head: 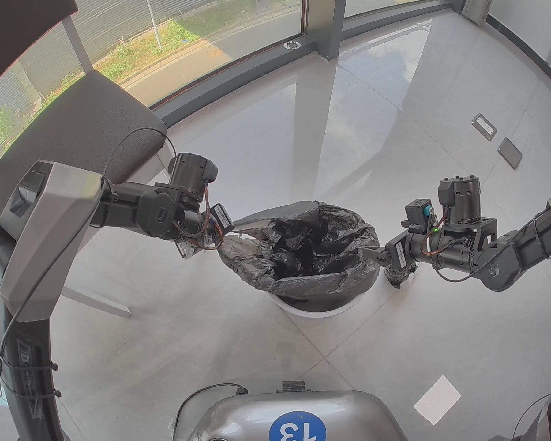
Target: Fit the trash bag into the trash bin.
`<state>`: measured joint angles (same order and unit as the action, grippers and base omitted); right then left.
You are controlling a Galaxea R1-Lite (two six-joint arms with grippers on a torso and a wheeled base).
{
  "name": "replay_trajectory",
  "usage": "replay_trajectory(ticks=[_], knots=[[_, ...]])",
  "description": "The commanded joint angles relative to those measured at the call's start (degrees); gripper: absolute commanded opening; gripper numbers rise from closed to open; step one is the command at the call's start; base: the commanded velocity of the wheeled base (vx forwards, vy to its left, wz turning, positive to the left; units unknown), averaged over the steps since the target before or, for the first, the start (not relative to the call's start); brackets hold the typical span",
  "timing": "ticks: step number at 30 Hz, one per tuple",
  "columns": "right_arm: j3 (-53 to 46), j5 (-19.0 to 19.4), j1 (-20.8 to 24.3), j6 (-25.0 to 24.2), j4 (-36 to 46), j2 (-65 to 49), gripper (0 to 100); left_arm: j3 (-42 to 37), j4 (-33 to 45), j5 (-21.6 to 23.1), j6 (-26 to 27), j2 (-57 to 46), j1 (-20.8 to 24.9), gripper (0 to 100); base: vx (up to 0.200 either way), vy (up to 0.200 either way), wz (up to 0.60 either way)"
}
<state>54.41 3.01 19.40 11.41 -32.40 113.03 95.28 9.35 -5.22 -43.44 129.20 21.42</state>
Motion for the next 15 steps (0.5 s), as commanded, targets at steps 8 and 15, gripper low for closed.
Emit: replay_trajectory(ticks=[8,15], knots=[[0.00,0.07,1.00,0.37,0.06,0.00,100,-0.01,-0.03,-0.93,-0.07,-0.44,0.64,100,0.000,0.000,0.00],[-0.09,2.00,5.57,3.62,0.67,0.17,100,-1.50,-0.03,-1.90,0.19,-6.59,2.58,100,0.000,0.000,0.00]])
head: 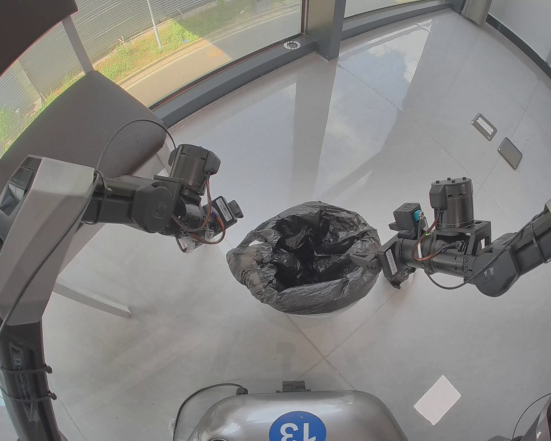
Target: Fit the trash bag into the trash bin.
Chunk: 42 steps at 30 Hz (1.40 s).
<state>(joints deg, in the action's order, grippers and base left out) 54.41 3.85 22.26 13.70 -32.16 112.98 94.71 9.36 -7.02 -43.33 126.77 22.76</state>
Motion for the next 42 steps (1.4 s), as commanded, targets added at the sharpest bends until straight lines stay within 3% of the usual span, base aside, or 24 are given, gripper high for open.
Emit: replay_trajectory(ticks=[1,8,15,42], knots=[[-0.18,2.04,3.23,1.77,0.52,0.22,100,-1.02,0.04,-0.01,0.08,-4.78,1.50,100,0.000,0.000,0.00],[-0.62,10.56,4.11,5.11,3.95,0.22,100,-1.02,0.04,-0.01,0.08,-7.15,1.76,100,0.000,0.000,0.00],[-0.44,14.25,4.63,7.39,10.63,0.31,100,-0.93,-0.05,-0.01,0.35,-7.15,1.85,100,0.000,0.000,0.00],[6.77,14.43,5.60,7.83,10.80,11.12,100,-0.75,-1.19,-0.19,0.43,-7.50,1.41,100,0.000,0.000,0.00]])
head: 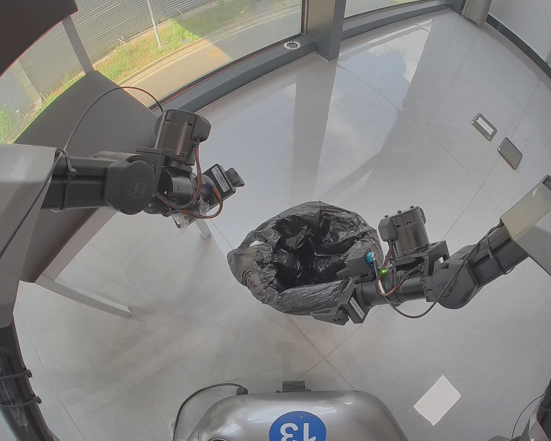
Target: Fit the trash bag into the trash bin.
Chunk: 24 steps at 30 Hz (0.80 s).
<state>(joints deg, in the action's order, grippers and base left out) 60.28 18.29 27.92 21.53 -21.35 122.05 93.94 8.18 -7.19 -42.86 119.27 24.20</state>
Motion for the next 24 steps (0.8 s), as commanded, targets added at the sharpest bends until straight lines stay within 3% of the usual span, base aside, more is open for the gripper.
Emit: replay_trajectory(ticks=[1,6,7,24], knots=[[0.89,0.00,-0.06,0.00,-0.01,2.05,100,0.01,-0.01,-0.01,-0.03,-0.01,-0.03,100,0.000,0.000,0.00],[2.30,0.08,-0.14,0.88,-0.01,3.54,100,0.01,-0.09,-0.01,-0.03,-0.01,-0.12,100,0.000,0.000,0.00],[2.38,0.08,-0.14,0.80,-0.01,3.54,0,0.01,-0.09,-0.01,-0.03,-0.01,-0.12,100,0.000,0.000,0.00],[-0.78,0.08,-0.14,1.59,-0.10,0.38,0,-0.07,-0.01,-0.45,-0.12,-0.71,-0.03,100,0.000,0.000,0.00]])
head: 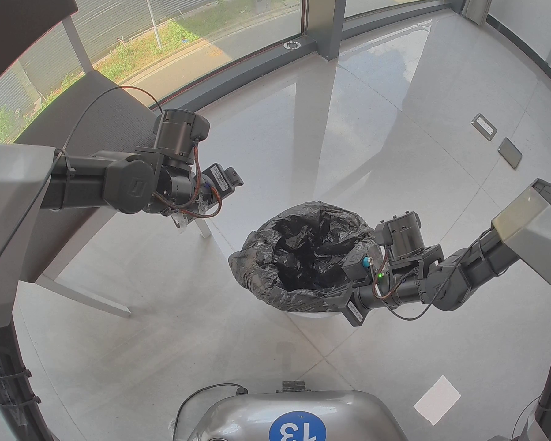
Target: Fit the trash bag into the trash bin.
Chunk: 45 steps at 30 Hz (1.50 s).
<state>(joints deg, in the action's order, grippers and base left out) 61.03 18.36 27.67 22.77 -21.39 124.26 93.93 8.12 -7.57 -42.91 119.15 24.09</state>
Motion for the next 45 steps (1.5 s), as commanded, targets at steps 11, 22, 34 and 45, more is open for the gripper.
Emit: replay_trajectory(ticks=[11,22,34,45], knots=[[-9.26,0.01,3.70,1.22,-0.40,-6.66,0,-0.15,0.14,-0.34,-0.24,-0.94,0.26,100,0.000,0.000,0.00],[-12.69,0.01,6.69,1.31,-0.58,-7.10,0,-0.15,0.14,-0.34,-0.33,-0.94,0.17,100,0.000,0.000,0.00],[-12.07,-0.43,0.28,1.31,-0.67,-12.29,0,-1.03,0.14,-0.96,1.78,-1.64,0.78,100,0.000,0.000,0.00],[-11.54,-1.48,-10.80,2.45,-0.40,-13.08,100,-3.23,-0.82,-1.57,3.62,-2.87,2.19,100,0.000,0.000,0.00]])
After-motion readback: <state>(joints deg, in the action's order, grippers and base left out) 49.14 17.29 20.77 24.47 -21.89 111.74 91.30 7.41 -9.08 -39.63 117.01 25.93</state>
